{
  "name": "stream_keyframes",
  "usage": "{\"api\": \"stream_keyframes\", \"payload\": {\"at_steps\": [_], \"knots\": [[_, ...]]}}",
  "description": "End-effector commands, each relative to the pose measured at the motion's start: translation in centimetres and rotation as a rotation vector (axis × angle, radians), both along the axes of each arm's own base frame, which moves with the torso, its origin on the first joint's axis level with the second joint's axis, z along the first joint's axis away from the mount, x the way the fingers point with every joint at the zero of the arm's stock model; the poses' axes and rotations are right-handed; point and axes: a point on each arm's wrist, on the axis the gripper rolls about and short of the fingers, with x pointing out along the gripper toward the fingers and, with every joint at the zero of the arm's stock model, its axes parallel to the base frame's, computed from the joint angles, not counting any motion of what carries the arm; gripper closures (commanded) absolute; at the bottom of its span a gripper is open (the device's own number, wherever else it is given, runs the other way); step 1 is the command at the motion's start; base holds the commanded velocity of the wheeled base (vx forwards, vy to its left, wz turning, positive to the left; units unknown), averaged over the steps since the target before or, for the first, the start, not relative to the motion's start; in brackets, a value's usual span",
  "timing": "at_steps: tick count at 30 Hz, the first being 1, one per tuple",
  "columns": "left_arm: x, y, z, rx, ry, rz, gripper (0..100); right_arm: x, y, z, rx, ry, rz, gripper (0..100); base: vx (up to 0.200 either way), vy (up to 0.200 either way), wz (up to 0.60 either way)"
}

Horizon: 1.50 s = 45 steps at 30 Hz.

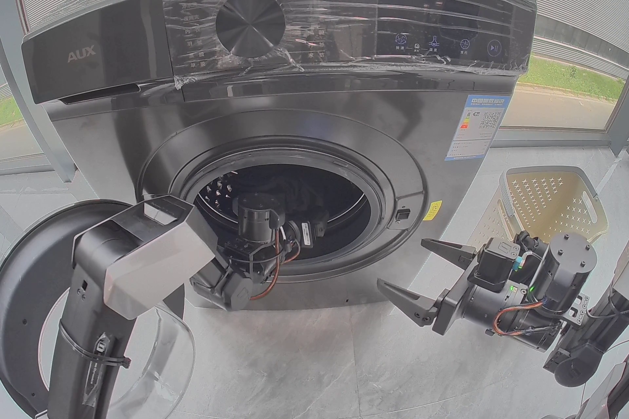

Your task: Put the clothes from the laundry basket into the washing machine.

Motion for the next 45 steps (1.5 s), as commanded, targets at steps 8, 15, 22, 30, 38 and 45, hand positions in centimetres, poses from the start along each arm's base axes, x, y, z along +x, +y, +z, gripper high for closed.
{"api": "stream_keyframes", "payload": {"at_steps": [8, 15, 22, 30, 38, 45], "knots": [[-15.1, 2.0, 7.1, 0.041, 0.074, -0.219, 0, -1.4, -1.1, -1.0, -0.053, 0.046, -0.076, 0, 0.0, 0.0, 0.0], [-22.4, 4.2, 10.7, -0.014, -0.003, -0.324, 0, -1.2, -2.4, -0.8, -0.053, 0.04, -0.135, 0, 0.0, 0.0, 0.0], [-25.6, 7.2, 12.1, -0.034, -0.037, -0.299, 0, -2.0, -5.6, -1.1, -0.077, 0.073, -0.263, 0, 0.0, 0.0, 0.0], [-26.9, 8.7, 12.7, -0.034, -0.079, -0.218, 0, -2.6, -7.6, 0.0, -0.05, 0.039, -0.345, 0, 0.0, 0.0, 0.0], [-27.4, 10.6, 12.5, 0.022, -0.104, -0.153, 0, -2.9, -9.1, 1.2, -0.032, -0.018, -0.414, 0, 0.0, 0.0, 0.0], [-28.1, 11.9, 12.6, 0.098, -0.155, -0.111, 0, -4.4, -9.9, 1.8, -0.059, -0.006, -0.423, 0, -0.171, 0.0, 0.0]]}}
